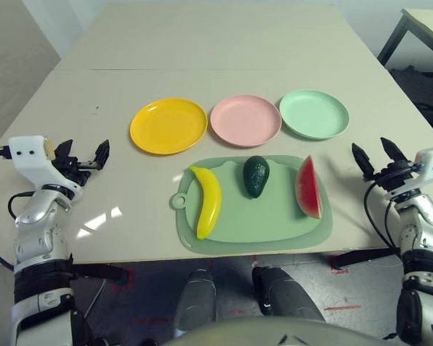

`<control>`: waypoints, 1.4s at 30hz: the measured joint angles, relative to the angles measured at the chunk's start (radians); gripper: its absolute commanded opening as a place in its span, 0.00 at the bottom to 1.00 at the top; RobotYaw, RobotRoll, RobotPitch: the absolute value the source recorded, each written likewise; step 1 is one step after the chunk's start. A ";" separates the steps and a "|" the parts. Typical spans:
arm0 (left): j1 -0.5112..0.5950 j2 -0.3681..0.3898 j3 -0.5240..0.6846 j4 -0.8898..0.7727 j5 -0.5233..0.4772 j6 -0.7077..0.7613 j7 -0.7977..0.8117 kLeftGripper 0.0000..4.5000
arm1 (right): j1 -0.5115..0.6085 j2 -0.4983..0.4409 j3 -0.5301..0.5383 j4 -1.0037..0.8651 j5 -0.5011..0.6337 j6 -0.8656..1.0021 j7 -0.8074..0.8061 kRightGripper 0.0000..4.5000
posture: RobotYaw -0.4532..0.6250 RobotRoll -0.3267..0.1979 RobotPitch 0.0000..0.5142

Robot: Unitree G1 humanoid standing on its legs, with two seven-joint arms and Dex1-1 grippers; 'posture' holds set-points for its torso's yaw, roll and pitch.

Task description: Place the fruits into color-matched plates.

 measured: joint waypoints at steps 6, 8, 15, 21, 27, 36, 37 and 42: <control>0.018 -0.044 0.000 -0.015 -0.001 -0.005 0.010 1.00 | -0.008 -0.080 -0.008 0.038 0.003 0.004 0.016 1.00 | 0.43 0.62 0.31; 0.027 -0.085 0.013 -0.037 -0.021 -0.007 0.030 1.00 | -0.018 -0.106 -0.016 0.059 0.007 0.002 0.022 1.00 | 0.44 0.62 0.30; 0.134 -0.071 0.059 -0.257 -0.196 0.064 -0.081 1.00 | -0.032 -0.119 -0.058 0.133 0.029 -0.006 -0.011 1.00 | 0.43 0.62 0.33; 0.143 0.124 -0.032 -0.372 -0.326 0.167 -0.474 1.00 | -0.106 -0.120 -0.052 0.125 -0.049 0.087 -0.290 1.00 | 0.40 0.62 0.33; 0.189 0.268 -0.254 -0.495 -0.301 0.197 -0.798 1.00 | -0.154 -0.250 0.082 -0.072 -0.201 0.182 -0.308 1.00 | 0.35 0.62 0.32; 0.149 0.295 -0.338 -0.460 -0.240 0.120 -0.976 1.00 | -0.348 -0.537 0.416 -0.120 -0.527 -0.137 -0.022 1.00 | 0.35 0.62 0.28; 0.155 0.289 -0.351 -0.457 -0.230 0.108 -0.986 1.00 | -0.380 -0.565 0.464 -0.114 -0.577 -0.225 0.010 1.00 | 0.35 0.62 0.28; 0.128 0.277 -0.362 -0.451 -0.217 0.080 -0.997 1.00 | -0.517 -0.593 0.661 -0.047 -0.716 -0.511 0.160 1.00 | 0.35 0.62 0.27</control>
